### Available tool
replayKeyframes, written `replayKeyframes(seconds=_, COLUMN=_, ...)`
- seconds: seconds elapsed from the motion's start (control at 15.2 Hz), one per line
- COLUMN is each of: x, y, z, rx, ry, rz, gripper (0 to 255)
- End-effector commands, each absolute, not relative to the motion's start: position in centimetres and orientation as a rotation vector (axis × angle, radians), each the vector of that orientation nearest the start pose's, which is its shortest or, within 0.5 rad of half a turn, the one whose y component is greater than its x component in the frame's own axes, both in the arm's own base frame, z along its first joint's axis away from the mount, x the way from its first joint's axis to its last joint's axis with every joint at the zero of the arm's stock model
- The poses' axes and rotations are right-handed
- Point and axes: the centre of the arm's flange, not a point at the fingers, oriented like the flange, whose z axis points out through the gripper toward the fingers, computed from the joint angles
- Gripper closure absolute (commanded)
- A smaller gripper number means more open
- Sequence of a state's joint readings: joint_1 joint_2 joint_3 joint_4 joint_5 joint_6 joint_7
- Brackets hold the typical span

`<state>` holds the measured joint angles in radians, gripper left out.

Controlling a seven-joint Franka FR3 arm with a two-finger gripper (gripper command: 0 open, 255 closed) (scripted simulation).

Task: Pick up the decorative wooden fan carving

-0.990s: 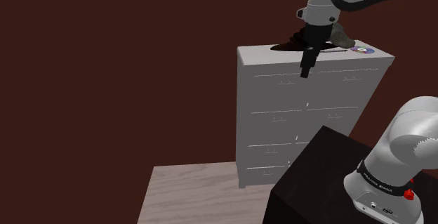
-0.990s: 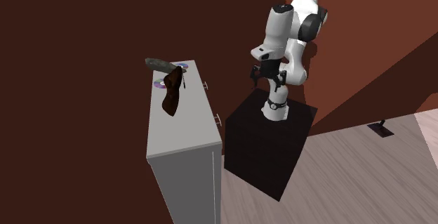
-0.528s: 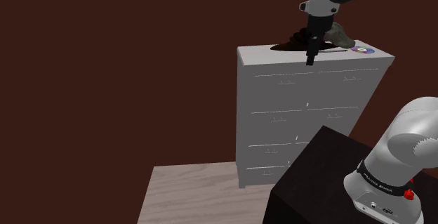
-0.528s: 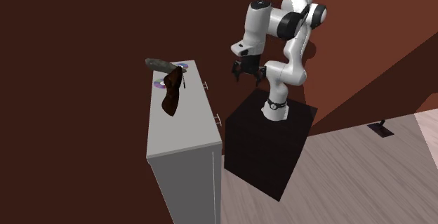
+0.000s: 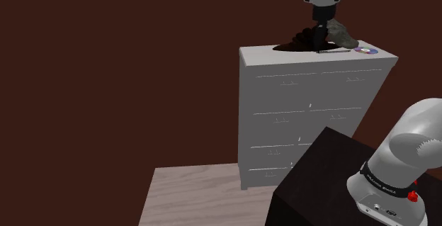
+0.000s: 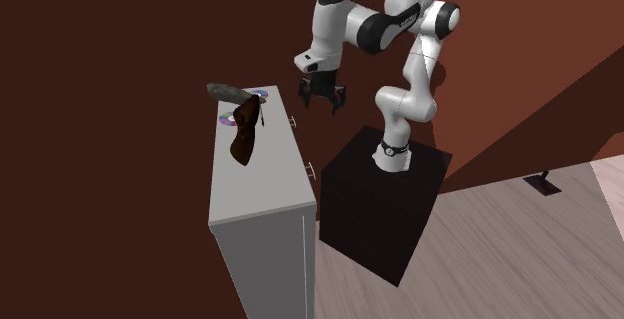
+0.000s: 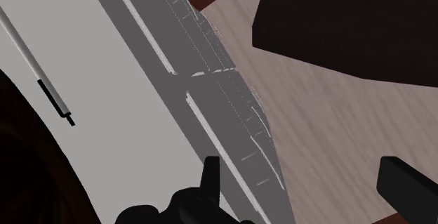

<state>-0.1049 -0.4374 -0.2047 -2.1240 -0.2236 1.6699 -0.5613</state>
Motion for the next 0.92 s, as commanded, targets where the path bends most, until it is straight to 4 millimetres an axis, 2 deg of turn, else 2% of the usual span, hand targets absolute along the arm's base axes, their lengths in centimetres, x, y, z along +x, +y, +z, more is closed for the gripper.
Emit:
replayKeyframes(seconds=0.0, x=40.2, y=-18.1, z=58.3, rx=-3.226, ry=-0.510, rz=0.140, gripper=0)
replayKeyframes(seconds=0.86, x=48.0, y=-31.8, z=61.6, rx=-3.269, ry=-0.685, rz=0.226, gripper=0)
